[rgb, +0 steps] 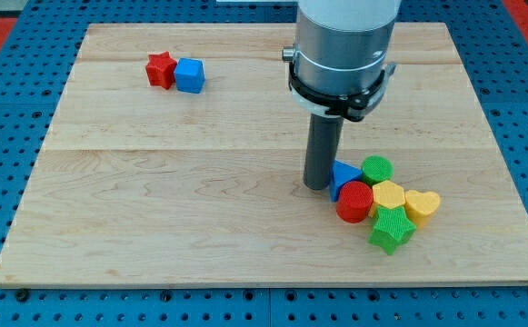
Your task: Point your arm towards red star
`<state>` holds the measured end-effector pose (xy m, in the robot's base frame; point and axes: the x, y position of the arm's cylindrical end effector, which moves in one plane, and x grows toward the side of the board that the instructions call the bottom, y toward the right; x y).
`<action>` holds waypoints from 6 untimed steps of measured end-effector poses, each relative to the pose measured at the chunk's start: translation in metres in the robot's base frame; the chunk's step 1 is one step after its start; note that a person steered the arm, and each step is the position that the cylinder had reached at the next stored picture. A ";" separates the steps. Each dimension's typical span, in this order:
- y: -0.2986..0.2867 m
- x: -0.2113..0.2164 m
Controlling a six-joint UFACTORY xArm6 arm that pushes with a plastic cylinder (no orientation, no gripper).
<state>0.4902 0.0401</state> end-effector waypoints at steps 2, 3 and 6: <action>-0.066 -0.123; -0.089 -0.199; -0.211 -0.220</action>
